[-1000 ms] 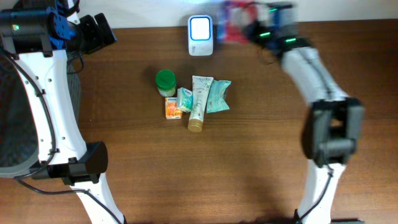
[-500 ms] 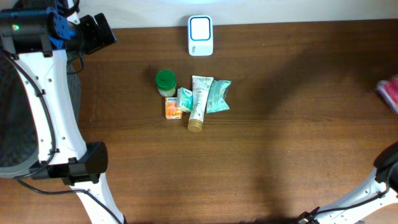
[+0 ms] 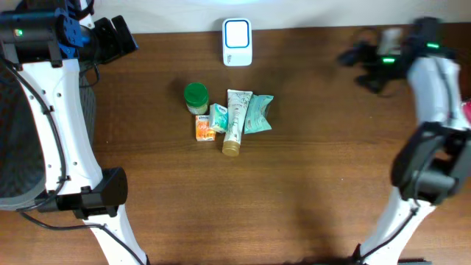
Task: Scan the item barcode
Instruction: 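Return the right gripper and grasp the green wipes pack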
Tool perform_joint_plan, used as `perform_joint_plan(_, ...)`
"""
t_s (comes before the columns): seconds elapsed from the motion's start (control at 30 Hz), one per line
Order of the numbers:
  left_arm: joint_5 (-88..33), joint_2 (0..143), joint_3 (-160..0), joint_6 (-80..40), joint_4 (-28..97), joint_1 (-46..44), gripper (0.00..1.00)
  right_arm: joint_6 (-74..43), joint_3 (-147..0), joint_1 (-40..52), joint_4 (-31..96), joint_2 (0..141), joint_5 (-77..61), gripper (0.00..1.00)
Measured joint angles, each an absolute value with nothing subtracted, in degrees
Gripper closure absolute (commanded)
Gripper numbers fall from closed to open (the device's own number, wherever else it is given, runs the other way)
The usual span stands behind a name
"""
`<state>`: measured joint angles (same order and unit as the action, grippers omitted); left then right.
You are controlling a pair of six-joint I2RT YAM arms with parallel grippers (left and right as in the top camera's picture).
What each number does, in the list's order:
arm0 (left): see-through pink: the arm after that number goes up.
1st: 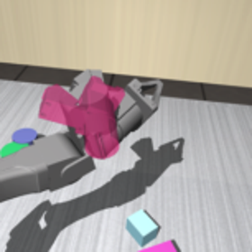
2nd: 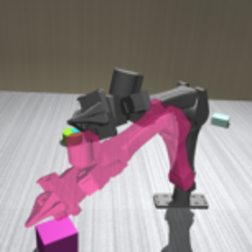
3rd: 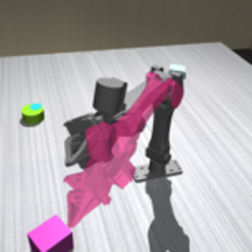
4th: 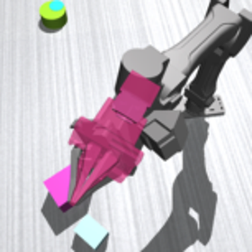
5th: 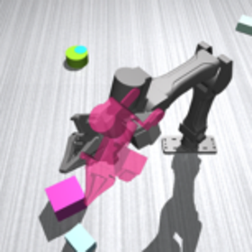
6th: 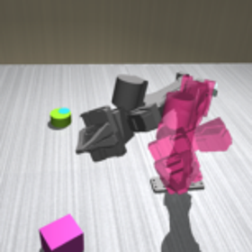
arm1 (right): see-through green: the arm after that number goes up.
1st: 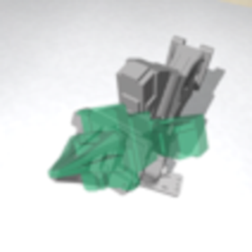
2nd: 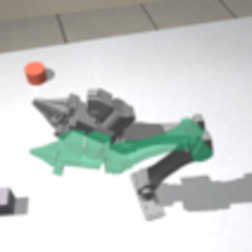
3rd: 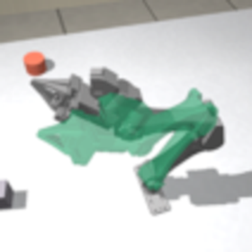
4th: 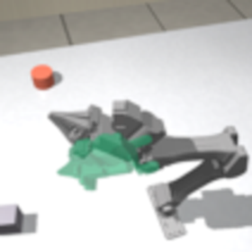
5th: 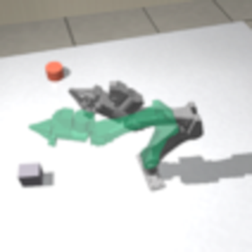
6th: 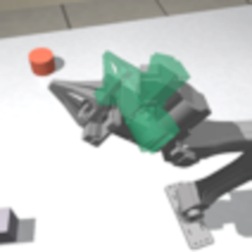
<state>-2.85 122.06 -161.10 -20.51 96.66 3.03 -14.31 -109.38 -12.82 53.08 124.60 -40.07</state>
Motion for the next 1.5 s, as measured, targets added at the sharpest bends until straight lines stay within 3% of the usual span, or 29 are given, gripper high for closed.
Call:
perform_joint_plan(0.23,-2.85,122.06,-161.10,-20.51,96.66,3.03,0.01,-8.01,-109.38,8.08,59.90,125.23,-27.42,0.01)
perform_joint_plan(0.37,-2.85,122.06,-161.10,-20.51,96.66,3.03,0.01,-7.16,-108.71,11.38,59.27,127.52,-25.06,0.01)
perform_joint_plan(0.43,-2.83,122.06,-161.10,-20.51,96.68,3.03,0.01,-7.07,-107.46,12.43,58.30,129.21,-24.73,0.07)
perform_joint_plan(0.47,-2.83,122.06,-161.10,-20.51,96.66,3.03,0.01,-7.05,-106.67,12.84,57.17,129.91,-24.62,0.11)
perform_joint_plan(0.63,-2.83,122.06,-161.10,-20.51,96.68,3.03,0.01,-6.66,-105.62,14.44,51.24,131.76,-24.40,0.60)
perform_joint_plan(0.7,-2.85,122.06,-161.10,-20.51,96.68,3.03,0.01,-6.72,-105.62,14.59,50.17,131.85,-24.45,0.66)
perform_joint_plan(0.77,-2.85,122.06,-161.10,-20.51,96.68,3.03,0.01,-6.85,-105.62,14.63,49.50,131.85,-24.43,0.96)
perform_joint_plan(0.97,-2.83,122.06,-161.10,-20.51,96.68,3.03,0.01,-6.81,-110.04,14.70,56.36,132.27,-20.03,0.96)
perform_joint_plan(1.13,-2.85,122.06,-161.10,-20.51,96.71,3.03,0.01,-9.30,-123.76,16.10,68.86,132.46,10.76,0.96)
perform_joint_plan(1.3,-2.85,122.06,-161.10,-20.51,96.68,3.03,0.01,-13.26,-114.48,19.16,65.56,132.40,30.20,0.95)
perform_joint_plan(1.37,-2.85,122.06,-161.10,-20.51,96.71,3.03,0.01,-14.79,-108.16,20.23,62.85,132.44,33.47,0.79)
perform_joint_plan(1.4,-2.85,122.06,-161.10,-20.51,96.68,3.03,0.01,-15.11,-106.37,20.73,62.46,132.51,34.33,0.78)
perform_joint_plan(1.47,-2.85,122.06,-161.10,-20.51,96.68,3.03,0.01,-15.86,-105.95,22.13,60.97,132.51,34.33,0.65)
perform_joint_plan(1.5,-2.85,122.06,-161.10,-20.51,96.68,3.03,0.01,-15.92,-105.95,22.72,60.58,132.51,34.00,0.63)
